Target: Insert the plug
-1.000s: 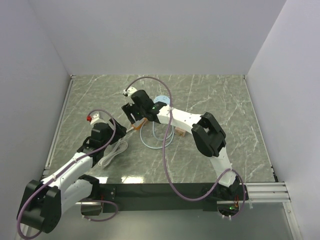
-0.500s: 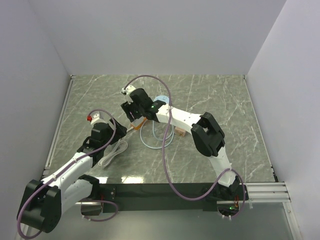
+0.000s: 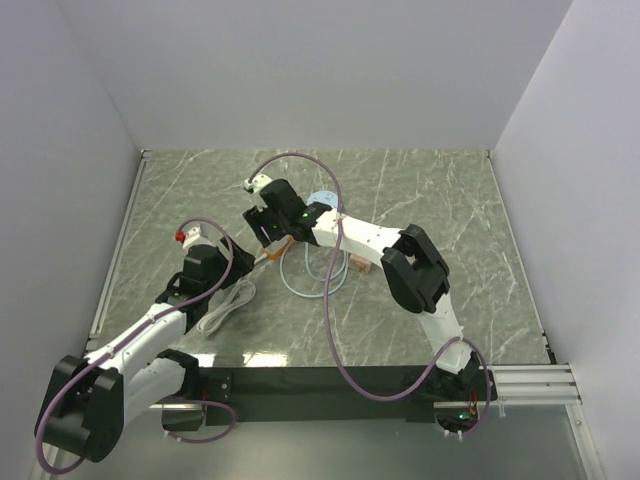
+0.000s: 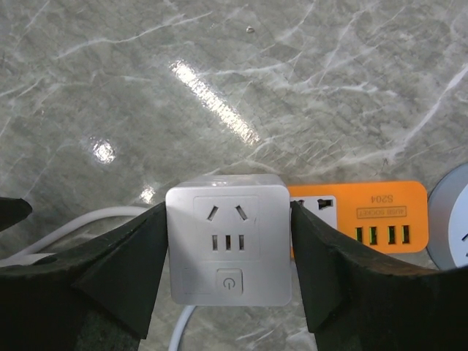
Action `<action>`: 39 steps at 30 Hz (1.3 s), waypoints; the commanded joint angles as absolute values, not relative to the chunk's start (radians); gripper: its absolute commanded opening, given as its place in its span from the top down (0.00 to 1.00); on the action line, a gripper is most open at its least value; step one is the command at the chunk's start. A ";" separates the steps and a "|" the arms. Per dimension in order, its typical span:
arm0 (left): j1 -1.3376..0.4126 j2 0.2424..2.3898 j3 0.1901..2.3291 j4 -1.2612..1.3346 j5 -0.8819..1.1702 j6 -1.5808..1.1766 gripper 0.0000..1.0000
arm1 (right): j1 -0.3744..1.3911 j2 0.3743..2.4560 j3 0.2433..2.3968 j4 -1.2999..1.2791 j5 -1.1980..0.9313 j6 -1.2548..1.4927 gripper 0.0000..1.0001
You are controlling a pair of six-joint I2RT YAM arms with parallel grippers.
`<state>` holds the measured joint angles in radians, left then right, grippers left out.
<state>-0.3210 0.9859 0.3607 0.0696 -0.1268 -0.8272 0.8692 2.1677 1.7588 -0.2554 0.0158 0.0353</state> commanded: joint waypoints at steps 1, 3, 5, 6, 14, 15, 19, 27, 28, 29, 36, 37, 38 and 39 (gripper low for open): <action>-0.316 0.985 0.356 0.107 -0.113 -0.810 0.10 | 0.879 2.169 1.750 -0.236 0.032 0.029 0.31; -0.316 0.983 0.354 0.103 -0.117 -0.810 0.10 | 0.879 2.168 1.749 -0.230 0.032 0.026 0.38; -0.316 0.982 0.354 0.104 -0.118 -0.810 0.10 | 0.877 2.174 1.756 -0.232 0.028 0.020 0.52; -0.318 0.985 0.354 0.103 -0.118 -0.808 0.10 | 0.879 2.181 1.762 -0.236 0.025 0.017 0.57; -0.316 0.973 0.348 0.101 -0.121 -0.808 0.10 | 0.887 2.247 1.832 -0.310 0.048 0.009 0.90; -0.316 0.973 0.348 0.101 -0.121 -0.808 0.10 | 0.887 2.253 1.838 -0.317 0.048 0.009 0.92; -0.316 0.968 0.345 0.104 -0.117 -0.807 0.10 | 0.893 2.298 1.878 -0.362 0.040 -0.017 0.95; -0.316 0.965 0.337 0.113 -0.107 -0.808 0.10 | 0.905 2.358 1.916 -0.440 0.061 -0.034 0.98; -0.316 0.965 0.336 0.114 -0.107 -0.808 0.10 | 0.907 2.359 1.911 -0.448 0.061 -0.034 0.97; -0.316 0.966 0.334 0.115 -0.107 -0.808 0.10 | 0.907 2.361 1.904 -0.443 0.060 -0.029 0.97; -0.314 0.974 0.331 0.124 -0.095 -0.810 0.10 | 0.913 2.342 1.807 -0.423 0.048 -0.002 0.98; -0.316 0.973 0.330 0.124 -0.095 -0.810 0.10 | 0.913 2.336 1.796 -0.410 0.045 -0.002 0.98; -0.314 0.973 0.330 0.126 -0.095 -0.810 0.10 | 0.914 2.330 1.789 -0.408 0.041 -0.002 0.98; -0.316 0.973 0.330 0.126 -0.094 -0.810 0.10 | 0.916 2.329 1.781 -0.411 0.044 0.023 0.98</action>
